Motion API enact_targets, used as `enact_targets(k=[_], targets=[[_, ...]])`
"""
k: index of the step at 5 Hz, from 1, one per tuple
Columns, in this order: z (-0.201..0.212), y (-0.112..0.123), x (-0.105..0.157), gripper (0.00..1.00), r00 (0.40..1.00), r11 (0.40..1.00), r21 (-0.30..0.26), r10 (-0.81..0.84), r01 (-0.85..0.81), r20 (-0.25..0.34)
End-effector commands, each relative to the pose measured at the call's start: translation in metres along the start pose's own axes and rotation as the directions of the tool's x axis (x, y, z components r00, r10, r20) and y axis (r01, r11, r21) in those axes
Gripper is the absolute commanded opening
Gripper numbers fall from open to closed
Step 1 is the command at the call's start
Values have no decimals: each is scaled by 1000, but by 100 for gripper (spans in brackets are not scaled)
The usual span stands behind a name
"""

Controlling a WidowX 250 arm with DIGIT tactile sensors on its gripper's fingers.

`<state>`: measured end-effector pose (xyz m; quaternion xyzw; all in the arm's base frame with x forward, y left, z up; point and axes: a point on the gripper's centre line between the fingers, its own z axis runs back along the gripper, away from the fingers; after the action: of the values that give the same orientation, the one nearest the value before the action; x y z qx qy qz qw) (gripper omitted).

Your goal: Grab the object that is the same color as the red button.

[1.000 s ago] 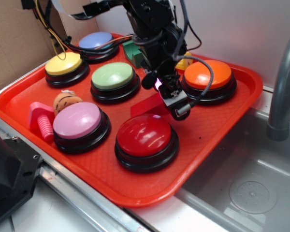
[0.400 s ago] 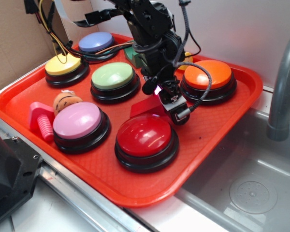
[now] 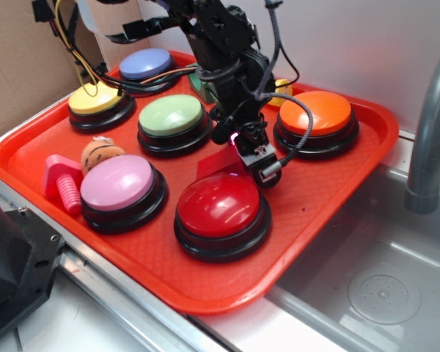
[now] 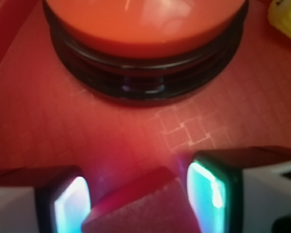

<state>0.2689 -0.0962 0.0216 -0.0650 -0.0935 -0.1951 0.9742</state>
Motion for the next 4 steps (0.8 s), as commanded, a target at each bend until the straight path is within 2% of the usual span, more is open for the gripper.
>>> enact_targets(k=[1,2,4], targets=[[16,0,9,0,999,999,26,30,-30,18],[42,2,14,0,993,992,57,114,-113,-19],[104,23,3,0,956,951,101,291,-292,24]])
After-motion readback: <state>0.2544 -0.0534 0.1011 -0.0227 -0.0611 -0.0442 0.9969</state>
